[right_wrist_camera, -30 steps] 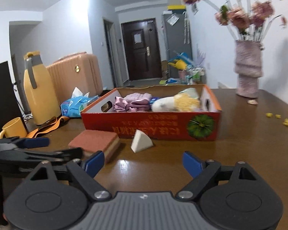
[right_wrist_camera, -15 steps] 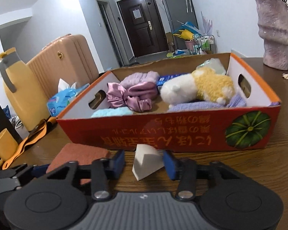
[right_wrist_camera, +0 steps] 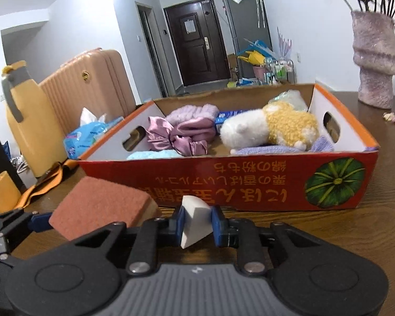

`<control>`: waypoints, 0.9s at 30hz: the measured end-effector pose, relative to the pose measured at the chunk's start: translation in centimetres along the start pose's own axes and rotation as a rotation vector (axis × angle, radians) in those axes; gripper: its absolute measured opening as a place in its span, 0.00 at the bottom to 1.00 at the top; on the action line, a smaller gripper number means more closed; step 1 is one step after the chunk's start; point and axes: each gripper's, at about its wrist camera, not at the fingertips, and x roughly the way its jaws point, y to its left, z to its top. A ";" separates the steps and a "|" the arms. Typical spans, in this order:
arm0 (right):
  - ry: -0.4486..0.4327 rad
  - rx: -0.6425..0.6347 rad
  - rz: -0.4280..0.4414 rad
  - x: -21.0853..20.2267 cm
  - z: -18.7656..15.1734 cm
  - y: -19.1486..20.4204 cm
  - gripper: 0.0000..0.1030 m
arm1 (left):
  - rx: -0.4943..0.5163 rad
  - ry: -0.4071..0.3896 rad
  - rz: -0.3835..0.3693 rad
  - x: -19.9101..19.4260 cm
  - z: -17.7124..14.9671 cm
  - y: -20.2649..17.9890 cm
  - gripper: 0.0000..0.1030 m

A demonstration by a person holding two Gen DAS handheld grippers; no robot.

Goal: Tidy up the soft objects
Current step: 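Grasp the pink sponge block with the left tool while the right tool grasps the white triangular sponge, then carry both sponges into the box and open both tools to release them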

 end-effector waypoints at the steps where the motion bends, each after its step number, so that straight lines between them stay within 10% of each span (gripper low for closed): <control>1: -0.011 -0.014 -0.001 -1.2 -0.2 0.2 0.21 | 0.006 -0.015 0.007 -0.9 -0.1 -0.2 0.95; 14: -0.137 -0.047 0.046 -20.6 -7.3 2.3 0.22 | -0.097 -0.158 -0.025 -17.7 -3.9 -2.5 0.95; 27: -0.199 -0.032 0.034 -23.4 -7.3 1.7 0.22 | -0.053 -0.220 -0.038 -19.9 -3.0 -4.7 0.96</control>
